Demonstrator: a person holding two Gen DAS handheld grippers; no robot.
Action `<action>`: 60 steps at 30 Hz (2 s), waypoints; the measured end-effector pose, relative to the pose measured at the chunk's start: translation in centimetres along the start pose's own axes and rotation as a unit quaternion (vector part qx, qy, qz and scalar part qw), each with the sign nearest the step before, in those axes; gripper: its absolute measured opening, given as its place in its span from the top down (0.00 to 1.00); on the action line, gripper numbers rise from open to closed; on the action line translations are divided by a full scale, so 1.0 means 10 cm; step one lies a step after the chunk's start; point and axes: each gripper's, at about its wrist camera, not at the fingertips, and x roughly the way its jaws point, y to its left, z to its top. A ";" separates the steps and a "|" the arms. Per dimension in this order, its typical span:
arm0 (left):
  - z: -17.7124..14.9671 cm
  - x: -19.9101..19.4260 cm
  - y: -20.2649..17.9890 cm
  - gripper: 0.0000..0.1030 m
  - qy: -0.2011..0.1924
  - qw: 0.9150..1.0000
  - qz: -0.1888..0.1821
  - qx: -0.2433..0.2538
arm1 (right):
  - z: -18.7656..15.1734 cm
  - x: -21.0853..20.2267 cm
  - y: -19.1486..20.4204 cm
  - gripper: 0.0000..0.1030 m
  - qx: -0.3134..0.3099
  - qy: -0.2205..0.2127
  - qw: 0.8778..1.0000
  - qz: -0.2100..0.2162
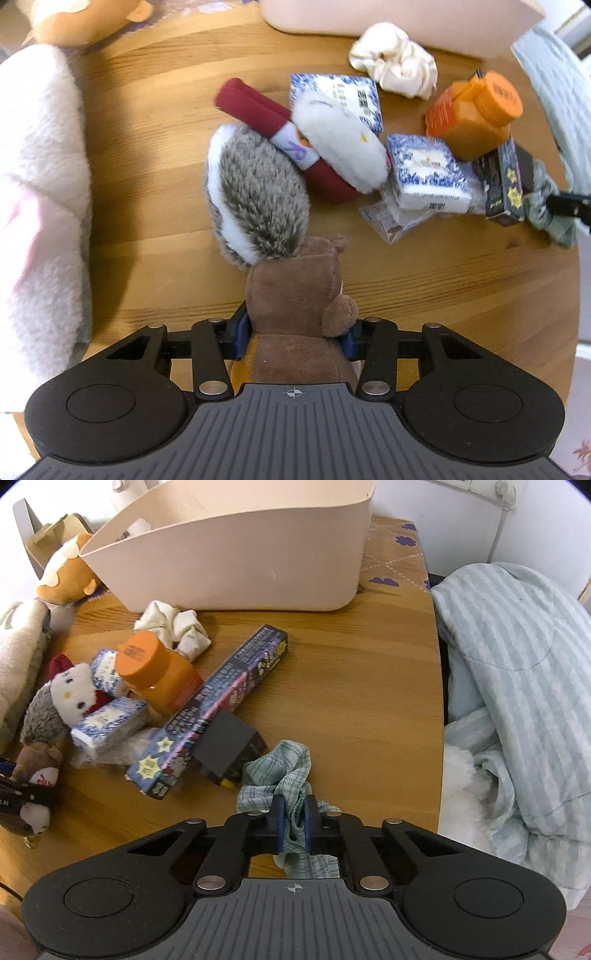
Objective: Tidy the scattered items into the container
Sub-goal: 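Close the right tool on the green scrunchie while the left tool grips the squirrel plush, then carry both items over the basket and open both tools to drop them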
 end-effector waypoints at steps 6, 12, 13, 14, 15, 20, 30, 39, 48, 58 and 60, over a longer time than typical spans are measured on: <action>-0.02 -0.29 0.10 0.55 -0.026 0.999 -0.010 -0.036 | -0.01 -0.17 0.00 0.93 0.016 -0.017 1.000 0.013; 0.10 -0.56 0.21 0.55 -0.055 0.997 -0.021 -0.047 | 0.02 -0.48 -0.01 0.93 0.020 -0.050 0.998 0.020; 0.12 -0.61 0.20 0.55 -0.061 0.997 -0.024 -0.047 | 0.04 -0.54 -0.01 0.93 0.019 -0.057 0.998 0.021; 0.15 -0.68 0.18 0.55 -0.067 0.996 -0.026 -0.046 | 0.06 -0.61 -0.01 0.93 0.018 -0.065 0.997 0.022; 0.19 -0.72 0.16 0.55 -0.073 0.996 -0.027 -0.045 | 0.09 -0.67 -0.01 0.93 0.017 -0.074 0.997 0.023; 0.36 -0.98 0.09 0.55 -0.111 0.993 -0.029 -0.030 | 0.25 -0.97 0.00 0.93 0.010 -0.118 0.993 0.029; 0.87 -1.36 -0.07 0.55 -0.180 0.983 -0.022 -0.001 | 0.68 -1.26 0.12 0.93 -0.028 -0.181 0.983 0.024; 1.48 -1.55 -0.25 0.55 -0.242 0.970 0.003 0.019 | 1.18 -1.27 0.12 0.93 -0.037 -0.219 0.975 0.017; 2.11 -1.43 -0.52 0.55 -0.274 0.961 0.022 0.038 | 1.82 -1.07 0.07 0.93 -0.021 -0.239 0.971 0.008; 2.55 -0.89 -0.56 0.55 -0.207 0.978 0.016 0.014 | 2.12 -0.54 0.08 0.93 -0.011 -0.199 0.980 0.010; 2.61 -0.79 -0.55 0.55 -0.192 0.981 0.016 0.009 | 2.14 -0.42 0.07 0.93 -0.006 -0.188 0.982 0.011</action>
